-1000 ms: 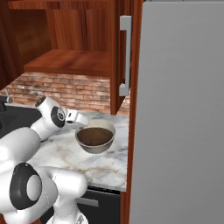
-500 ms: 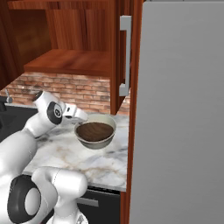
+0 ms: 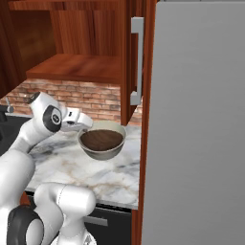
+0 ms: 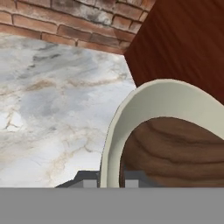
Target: Pick up the bowls on the counter and stack them on top of one another in the open cabinet. Place the smaller bowl on top of the larger bowl.
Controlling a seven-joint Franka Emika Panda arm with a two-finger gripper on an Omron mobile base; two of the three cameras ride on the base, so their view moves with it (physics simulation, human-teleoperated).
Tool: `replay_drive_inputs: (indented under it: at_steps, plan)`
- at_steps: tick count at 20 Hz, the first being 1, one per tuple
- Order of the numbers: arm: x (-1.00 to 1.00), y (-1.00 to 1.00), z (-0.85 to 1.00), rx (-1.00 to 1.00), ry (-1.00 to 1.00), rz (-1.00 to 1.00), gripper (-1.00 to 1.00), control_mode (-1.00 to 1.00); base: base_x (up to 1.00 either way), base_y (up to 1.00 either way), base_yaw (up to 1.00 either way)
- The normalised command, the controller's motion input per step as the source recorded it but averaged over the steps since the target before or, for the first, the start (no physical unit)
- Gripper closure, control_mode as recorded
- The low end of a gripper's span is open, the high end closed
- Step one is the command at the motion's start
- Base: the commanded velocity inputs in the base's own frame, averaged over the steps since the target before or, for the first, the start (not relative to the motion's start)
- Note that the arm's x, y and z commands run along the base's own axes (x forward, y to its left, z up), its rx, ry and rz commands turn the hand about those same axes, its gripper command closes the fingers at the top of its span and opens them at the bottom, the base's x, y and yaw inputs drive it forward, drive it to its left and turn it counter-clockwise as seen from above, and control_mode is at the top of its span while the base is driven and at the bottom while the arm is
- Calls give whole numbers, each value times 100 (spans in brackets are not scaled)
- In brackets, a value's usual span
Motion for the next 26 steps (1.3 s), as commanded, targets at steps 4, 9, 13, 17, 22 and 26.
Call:
replay_drive_inputs:
  at_steps: [4, 9, 13, 17, 22, 26]
  plan:
    - [-23, 0, 25, -4, 5, 1, 100, -100, 0, 0, 0]
    - [-22, 0, 20, -3, 0, 4, 100, -100, 0, 0, 0]
    - [-24, 0, 23, 0, 0, 8, 100, -100, 0, 0, 0]
    - [-24, 0, 23, 0, 0, 10, 100, -100, 0, 0, 0]
    - [-22, 3, 10, 0, 0, 15, 100, -100, 0, 0, 0]
    - [-35, 13, 14, -2, -1, 17, 100, -100, 0, 0, 0]
